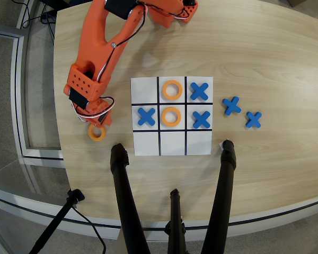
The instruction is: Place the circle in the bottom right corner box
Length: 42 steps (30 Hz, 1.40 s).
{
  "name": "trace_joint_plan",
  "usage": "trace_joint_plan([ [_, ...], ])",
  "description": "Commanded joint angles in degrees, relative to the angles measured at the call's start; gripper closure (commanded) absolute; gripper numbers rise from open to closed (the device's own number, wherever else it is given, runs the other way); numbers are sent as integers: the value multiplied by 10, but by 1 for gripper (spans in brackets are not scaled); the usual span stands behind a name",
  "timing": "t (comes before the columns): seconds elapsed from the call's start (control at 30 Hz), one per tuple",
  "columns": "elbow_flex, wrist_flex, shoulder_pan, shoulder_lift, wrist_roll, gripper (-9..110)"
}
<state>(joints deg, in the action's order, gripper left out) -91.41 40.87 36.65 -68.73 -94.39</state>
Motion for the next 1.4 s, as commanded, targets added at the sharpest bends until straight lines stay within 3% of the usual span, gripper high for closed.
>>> trace_joint_plan([
  [0.0,21,3,2,-2,-3,81],
  [0.53,18,10,9,23,-2,81],
  [1.0,4,287,72,-6,-4,82],
  [1.2,-27,292,78,-11,35,82],
  [1.33,-34,280,78,-12,49,102],
  [1.37,-40,275,78,-15,49,102],
])
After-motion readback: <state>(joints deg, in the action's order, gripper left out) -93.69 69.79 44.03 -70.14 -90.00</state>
